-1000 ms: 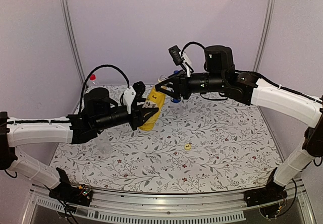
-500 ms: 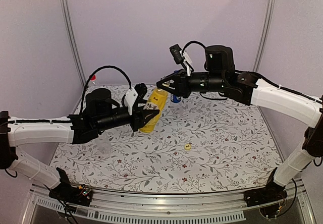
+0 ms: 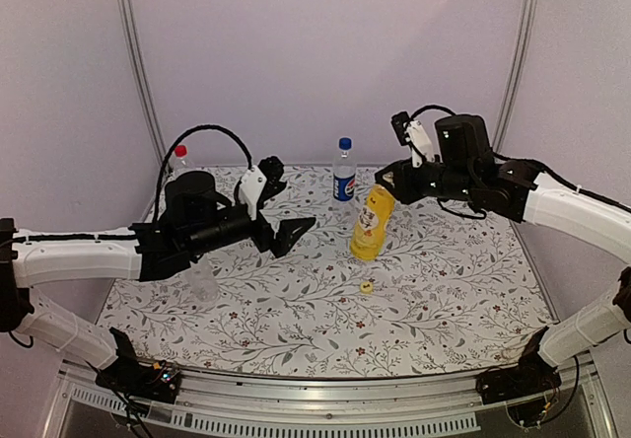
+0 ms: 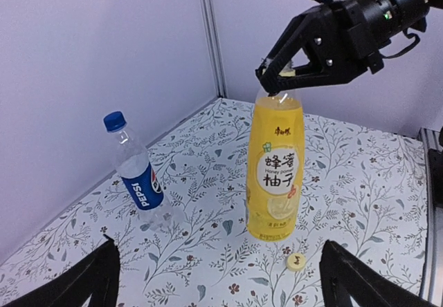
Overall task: Unscrew the bottle caps
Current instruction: Pass from the left arm to the right
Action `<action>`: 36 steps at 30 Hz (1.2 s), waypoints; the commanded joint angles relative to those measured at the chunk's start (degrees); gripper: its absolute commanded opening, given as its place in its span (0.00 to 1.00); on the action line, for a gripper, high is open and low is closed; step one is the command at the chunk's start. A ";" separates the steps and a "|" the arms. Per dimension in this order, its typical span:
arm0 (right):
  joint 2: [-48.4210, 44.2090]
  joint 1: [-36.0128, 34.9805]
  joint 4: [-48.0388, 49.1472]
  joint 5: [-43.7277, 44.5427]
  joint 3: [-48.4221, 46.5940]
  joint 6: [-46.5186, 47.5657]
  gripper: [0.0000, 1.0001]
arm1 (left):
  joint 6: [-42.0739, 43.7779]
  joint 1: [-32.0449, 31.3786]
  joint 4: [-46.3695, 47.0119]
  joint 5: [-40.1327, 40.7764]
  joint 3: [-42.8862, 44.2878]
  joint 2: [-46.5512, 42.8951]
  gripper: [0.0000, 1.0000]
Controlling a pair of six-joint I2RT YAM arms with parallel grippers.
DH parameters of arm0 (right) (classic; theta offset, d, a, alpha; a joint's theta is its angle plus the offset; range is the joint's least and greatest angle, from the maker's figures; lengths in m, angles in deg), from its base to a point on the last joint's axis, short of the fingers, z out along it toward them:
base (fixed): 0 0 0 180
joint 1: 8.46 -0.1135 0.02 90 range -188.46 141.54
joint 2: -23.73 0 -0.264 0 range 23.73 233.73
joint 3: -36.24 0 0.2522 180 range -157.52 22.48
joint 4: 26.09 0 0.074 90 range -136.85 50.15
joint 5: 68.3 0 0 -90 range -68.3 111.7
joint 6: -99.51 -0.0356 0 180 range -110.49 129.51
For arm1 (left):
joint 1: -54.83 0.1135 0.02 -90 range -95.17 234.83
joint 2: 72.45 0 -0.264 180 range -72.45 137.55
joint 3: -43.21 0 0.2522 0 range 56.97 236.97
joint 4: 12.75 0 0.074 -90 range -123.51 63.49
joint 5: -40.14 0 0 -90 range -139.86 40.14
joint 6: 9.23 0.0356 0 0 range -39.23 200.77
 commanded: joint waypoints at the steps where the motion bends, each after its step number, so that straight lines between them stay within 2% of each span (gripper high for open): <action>1: -3.41 5.05 -1.87 8.65 5.32 -0.57 0.00 | -0.63 -0.35 -0.53 0.89 1.98 -0.45 1.00; 7: -2.32 10.35 3.49 9.85 10.15 -0.39 0.00 | -0.61 -0.36 -0.80 0.98 2.00 -0.13 1.00; 15: 4.25 11.08 8.36 12.70 10.10 0.47 0.00 | -0.09 -0.42 -0.84 1.03 1.90 0.05 1.00; 21: 4.53 11.11 11.45 14.14 11.89 1.31 0.00 | 0.11 -0.48 -0.81 1.02 1.98 0.16 1.00; 26: 4.17 11.08 12.49 12.57 13.64 1.53 0.11 | 0.30 -0.43 -0.80 1.02 1.98 0.15 1.00; 36: 3.50 11.04 12.15 9.97 13.78 2.41 0.51 | 0.38 -0.45 -0.74 2.62 1.87 0.10 1.00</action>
